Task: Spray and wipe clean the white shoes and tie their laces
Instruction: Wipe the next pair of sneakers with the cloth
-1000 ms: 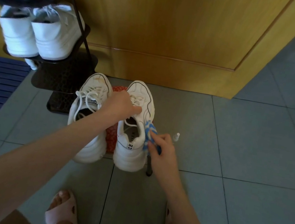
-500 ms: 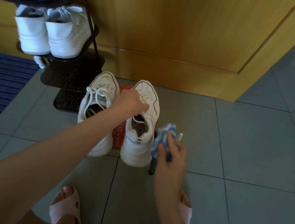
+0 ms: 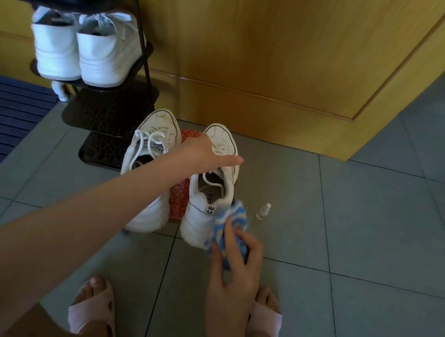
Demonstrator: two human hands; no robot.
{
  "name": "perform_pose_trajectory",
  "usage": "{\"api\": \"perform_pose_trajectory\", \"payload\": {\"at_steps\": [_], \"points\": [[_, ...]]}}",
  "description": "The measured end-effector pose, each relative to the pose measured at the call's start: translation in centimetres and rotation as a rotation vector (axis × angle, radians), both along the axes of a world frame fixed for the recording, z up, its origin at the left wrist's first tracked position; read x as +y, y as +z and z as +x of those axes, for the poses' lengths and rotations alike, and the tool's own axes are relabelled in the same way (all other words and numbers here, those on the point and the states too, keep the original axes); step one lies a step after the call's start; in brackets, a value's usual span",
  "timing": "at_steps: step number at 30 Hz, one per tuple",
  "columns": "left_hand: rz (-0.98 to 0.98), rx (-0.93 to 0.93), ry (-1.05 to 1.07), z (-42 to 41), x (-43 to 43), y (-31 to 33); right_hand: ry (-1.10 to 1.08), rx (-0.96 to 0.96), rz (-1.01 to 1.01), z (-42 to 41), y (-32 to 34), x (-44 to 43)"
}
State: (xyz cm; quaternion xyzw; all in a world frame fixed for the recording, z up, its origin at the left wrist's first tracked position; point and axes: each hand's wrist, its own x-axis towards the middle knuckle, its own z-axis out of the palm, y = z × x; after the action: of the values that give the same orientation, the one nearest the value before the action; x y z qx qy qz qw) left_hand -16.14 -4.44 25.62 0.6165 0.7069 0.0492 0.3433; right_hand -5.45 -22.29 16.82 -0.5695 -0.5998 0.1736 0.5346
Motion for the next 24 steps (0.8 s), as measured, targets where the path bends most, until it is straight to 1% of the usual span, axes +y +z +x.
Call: {"api": "perform_pose_trajectory", "payload": {"at_steps": [3, 4, 5, 7, 8, 9, 10, 12, 14, 15, 17, 19, 20, 21, 22, 24], "points": [[0.065, -0.012, -0.073, -0.2, -1.6, 1.1, 0.056, -0.181, 0.079, -0.9, -0.1, 1.4], [0.074, 0.009, -0.107, -0.2, -2.3, 1.5, 0.071, -0.241, 0.067, -1.1, -0.9, 1.6], [0.091, 0.017, -0.129, -0.2, -3.0, 1.9, 0.096, -0.261, 0.031, -1.3, -1.7, 1.5], [0.147, 0.002, -0.119, -0.5, -3.9, 2.2, 0.101, -0.350, 0.000, -1.1, -3.7, 0.8], [0.174, -0.008, -0.105, -0.7, -4.2, 2.3, 0.092, -0.433, 0.008, -1.1, -4.7, 0.3], [0.191, -0.024, -0.089, -0.9, -4.6, 2.4, 0.098, -0.474, -0.001, -1.0, -5.6, -0.2], [0.205, -0.051, -0.067, -1.1, -5.1, 2.4, 0.108, -0.476, -0.044, -1.1, -6.2, -0.7], [0.263, -0.111, -0.025, -1.4, -6.0, 2.4, 0.156, -0.442, -0.121, -1.1, -7.0, -1.7], [0.358, -0.189, 0.032, -1.8, -7.4, 2.6, 0.173, -0.304, -0.157, -0.8, -6.1, -2.7], [0.394, -0.250, 0.076, -2.1, -8.2, 2.8, 0.165, -0.185, -0.169, -0.6, -5.0, -2.9], [0.406, -0.406, 0.149, -2.6, -9.8, 3.0, 0.125, 0.115, -0.182, -0.4, -1.8, -2.7], [0.357, -0.598, 0.200, -3.1, -12.0, 3.2, 0.075, 0.373, -0.196, -0.2, 1.9, -2.0], [0.310, -0.707, 0.231, -3.0, -13.3, 3.3, 0.066, 0.442, -0.205, -0.1, 3.7, -1.5], [0.246, -0.826, 0.265, -2.7, -14.7, 3.5, 0.067, 0.454, -0.211, -0.2, 5.1, -1.1], [0.174, -0.953, 0.298, -2.4, -15.9, 3.7, 0.082, 0.423, -0.217, -0.4, 6.2, -0.8], [0.092, -1.167, 0.375, -2.0, -17.6, 3.8, 0.184, 0.348, -0.230, -1.4, 7.6, -0.4]]}}
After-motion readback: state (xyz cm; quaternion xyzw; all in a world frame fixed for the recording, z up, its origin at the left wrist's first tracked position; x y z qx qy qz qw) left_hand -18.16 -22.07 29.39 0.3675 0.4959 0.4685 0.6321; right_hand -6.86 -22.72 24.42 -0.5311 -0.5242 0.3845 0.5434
